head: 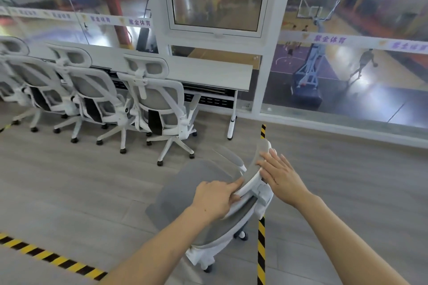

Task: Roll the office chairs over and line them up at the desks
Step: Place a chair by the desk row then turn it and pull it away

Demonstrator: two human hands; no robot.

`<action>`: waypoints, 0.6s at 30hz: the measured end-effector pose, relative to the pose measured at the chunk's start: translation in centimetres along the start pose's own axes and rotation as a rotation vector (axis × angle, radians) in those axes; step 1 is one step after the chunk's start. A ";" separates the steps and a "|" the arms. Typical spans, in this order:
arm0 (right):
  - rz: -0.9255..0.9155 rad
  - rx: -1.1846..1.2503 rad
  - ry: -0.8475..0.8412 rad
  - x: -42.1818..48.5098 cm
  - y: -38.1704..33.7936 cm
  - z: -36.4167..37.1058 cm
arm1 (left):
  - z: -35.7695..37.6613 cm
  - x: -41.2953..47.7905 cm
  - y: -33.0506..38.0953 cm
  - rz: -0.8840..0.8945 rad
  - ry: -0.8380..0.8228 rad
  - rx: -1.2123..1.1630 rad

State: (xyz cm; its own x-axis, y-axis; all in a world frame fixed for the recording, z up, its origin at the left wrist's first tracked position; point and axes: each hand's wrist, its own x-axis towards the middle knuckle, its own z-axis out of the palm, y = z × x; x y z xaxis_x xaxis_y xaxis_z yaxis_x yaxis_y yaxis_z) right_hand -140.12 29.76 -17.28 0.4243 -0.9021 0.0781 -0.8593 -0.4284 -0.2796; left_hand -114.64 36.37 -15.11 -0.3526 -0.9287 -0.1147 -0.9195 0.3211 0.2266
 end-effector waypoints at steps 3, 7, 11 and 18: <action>-0.050 -0.002 0.055 -0.6 -1.9 0.8 | 0.4 -1.4 -2.5 0.019 0.014 -0.001; -0.071 0.023 0.123 -1.1 -4.7 2.1 | 1.0 -3.2 -5.3 0.065 0.038 -0.023; -0.061 0.033 0.193 -0.8 -8.0 3.4 | 1.4 -5.1 -8.3 0.053 0.020 -0.017; -0.010 -0.061 0.300 0.4 -14.4 5.9 | 0.8 -8.2 -14.4 -0.023 0.037 0.054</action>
State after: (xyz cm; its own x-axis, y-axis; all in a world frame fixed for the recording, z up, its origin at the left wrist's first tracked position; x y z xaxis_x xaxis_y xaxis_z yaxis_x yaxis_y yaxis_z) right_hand -125.87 35.85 -18.90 0.3373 -0.8688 0.3626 -0.8749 -0.4315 -0.2200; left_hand -98.59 39.53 -18.17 -0.3258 -0.9417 -0.0837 -0.9356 0.3084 0.1719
